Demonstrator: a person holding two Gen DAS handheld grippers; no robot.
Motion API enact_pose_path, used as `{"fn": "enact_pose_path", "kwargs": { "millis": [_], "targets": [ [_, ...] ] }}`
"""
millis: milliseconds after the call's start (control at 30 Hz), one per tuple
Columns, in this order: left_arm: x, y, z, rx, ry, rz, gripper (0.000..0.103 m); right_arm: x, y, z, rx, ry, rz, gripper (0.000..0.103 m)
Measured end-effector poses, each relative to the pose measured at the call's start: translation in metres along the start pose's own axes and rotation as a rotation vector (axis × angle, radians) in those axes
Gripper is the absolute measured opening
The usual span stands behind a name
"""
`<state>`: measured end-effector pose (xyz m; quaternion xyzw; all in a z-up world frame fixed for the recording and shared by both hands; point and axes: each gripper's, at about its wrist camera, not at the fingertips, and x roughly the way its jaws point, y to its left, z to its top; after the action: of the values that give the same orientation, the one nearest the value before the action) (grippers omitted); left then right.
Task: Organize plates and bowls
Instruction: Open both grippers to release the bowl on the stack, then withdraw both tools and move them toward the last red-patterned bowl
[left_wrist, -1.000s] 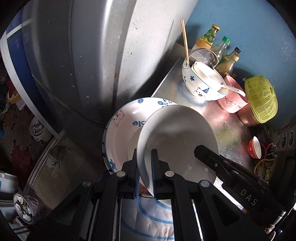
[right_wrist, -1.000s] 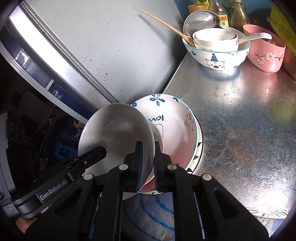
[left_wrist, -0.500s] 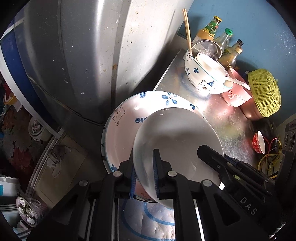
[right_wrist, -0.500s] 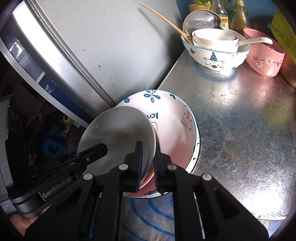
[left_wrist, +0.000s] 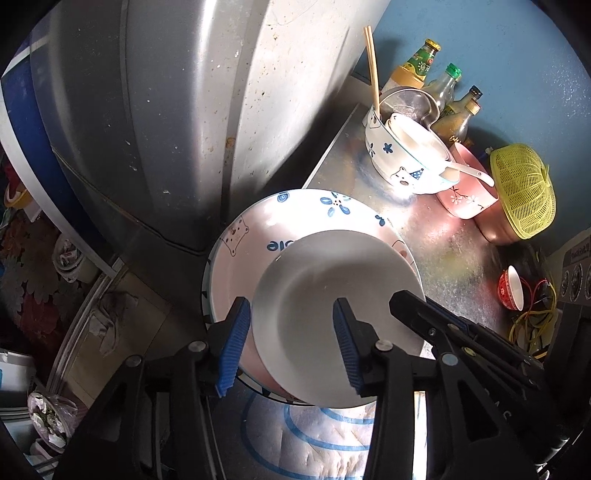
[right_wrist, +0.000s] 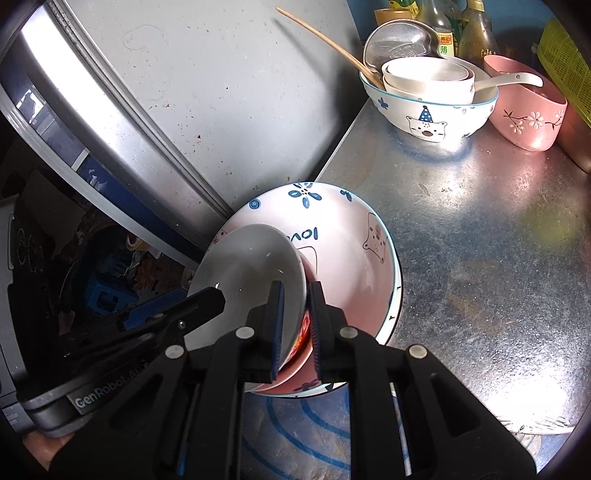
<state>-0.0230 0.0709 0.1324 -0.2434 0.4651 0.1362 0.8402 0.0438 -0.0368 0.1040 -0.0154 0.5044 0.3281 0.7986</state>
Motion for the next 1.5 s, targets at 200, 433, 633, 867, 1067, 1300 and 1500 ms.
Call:
{"fn": "enact_pose_path", "kwargs": {
  "millis": [200, 433, 633, 867, 1067, 1300, 1500],
  "targets": [
    [-0.006, -0.004, 0.004, 0.015, -0.021, -0.007, 0.05, -0.007, 0.0, 0.003, 0.01, -0.025, -0.002, 0.016],
    [-0.012, -0.001, 0.003, -0.001, -0.036, -0.002, 0.069, -0.017, -0.011, 0.003, 0.037, -0.044, -0.024, 0.048],
    [-0.016, 0.002, 0.002, -0.016, -0.044, 0.015, 0.088, -0.031, -0.028, 0.001, 0.076, -0.075, -0.029, 0.092],
    [-0.021, -0.01, 0.0, 0.0, -0.053, 0.032, 0.096, -0.048, -0.049, 0.0, 0.114, -0.102, -0.062, 0.101],
    [-0.022, -0.029, -0.003, 0.029, -0.053, 0.033, 0.096, -0.064, -0.068, -0.003, 0.148, -0.125, -0.072, 0.101],
    [-0.022, -0.06, -0.006, 0.086, -0.055, 0.034, 0.097, -0.083, -0.086, -0.013, 0.183, -0.152, -0.078, 0.101],
    [-0.021, -0.091, -0.007, 0.141, -0.06, 0.022, 0.097, -0.1, -0.107, -0.021, 0.219, -0.179, -0.09, 0.101]
  ]
}}
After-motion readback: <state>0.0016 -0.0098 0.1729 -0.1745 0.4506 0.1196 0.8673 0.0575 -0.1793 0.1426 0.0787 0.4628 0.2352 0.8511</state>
